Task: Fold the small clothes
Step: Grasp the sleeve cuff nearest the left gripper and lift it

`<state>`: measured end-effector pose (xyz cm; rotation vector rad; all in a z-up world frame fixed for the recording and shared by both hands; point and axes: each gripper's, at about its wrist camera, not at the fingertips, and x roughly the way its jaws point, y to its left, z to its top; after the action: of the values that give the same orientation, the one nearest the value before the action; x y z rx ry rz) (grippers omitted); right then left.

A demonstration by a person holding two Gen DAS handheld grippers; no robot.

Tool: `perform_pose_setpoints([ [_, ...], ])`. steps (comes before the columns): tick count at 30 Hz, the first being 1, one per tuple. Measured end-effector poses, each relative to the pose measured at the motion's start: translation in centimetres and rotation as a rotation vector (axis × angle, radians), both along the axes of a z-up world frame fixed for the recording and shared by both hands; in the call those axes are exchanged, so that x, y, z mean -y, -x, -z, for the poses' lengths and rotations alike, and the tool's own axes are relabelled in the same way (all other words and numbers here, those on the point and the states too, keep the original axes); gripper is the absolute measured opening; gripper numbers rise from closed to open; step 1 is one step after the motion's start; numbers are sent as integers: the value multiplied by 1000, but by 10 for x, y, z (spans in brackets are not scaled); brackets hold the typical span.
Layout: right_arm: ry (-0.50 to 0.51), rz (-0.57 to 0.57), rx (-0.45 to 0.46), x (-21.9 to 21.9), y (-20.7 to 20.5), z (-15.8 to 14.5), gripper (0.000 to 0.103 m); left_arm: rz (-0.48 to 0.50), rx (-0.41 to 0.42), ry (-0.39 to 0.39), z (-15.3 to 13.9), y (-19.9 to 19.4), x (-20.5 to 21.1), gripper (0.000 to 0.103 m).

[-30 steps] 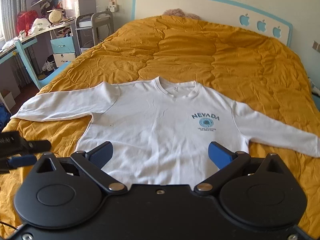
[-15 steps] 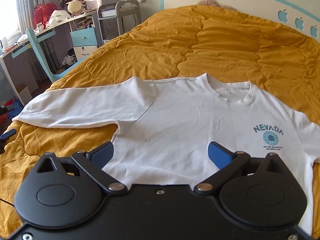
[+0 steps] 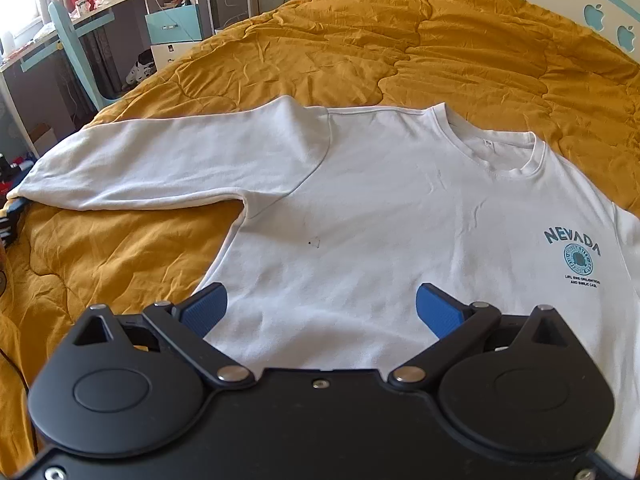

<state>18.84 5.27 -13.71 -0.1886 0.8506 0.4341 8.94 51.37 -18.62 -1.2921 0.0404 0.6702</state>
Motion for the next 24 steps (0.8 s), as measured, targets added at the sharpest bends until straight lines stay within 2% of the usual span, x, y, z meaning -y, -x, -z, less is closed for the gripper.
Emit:
perform_pose_setpoints([
  [3, -3, 2, -9, -1, -2, 3, 103, -7, 11, 24, 6, 4, 1, 2],
  [8, -13, 3, -13, -1, -5, 0, 103, 21, 22, -26, -3, 9, 5, 1],
  [13, -35, 12, -13, 10, -6, -8, 102, 81, 95, -119, -45, -7, 12, 1],
  [18, -64, 64, -9, 48, -3, -17, 102, 257, 208, -267, -115, -48, 55, 1],
  [21, -88, 128, -12, 81, -2, -21, 103, 410, 283, -321, -152, -82, 104, 1],
  [24, -102, 200, -15, 117, -1, -25, 103, 579, 351, -351, -175, -117, 165, 1],
])
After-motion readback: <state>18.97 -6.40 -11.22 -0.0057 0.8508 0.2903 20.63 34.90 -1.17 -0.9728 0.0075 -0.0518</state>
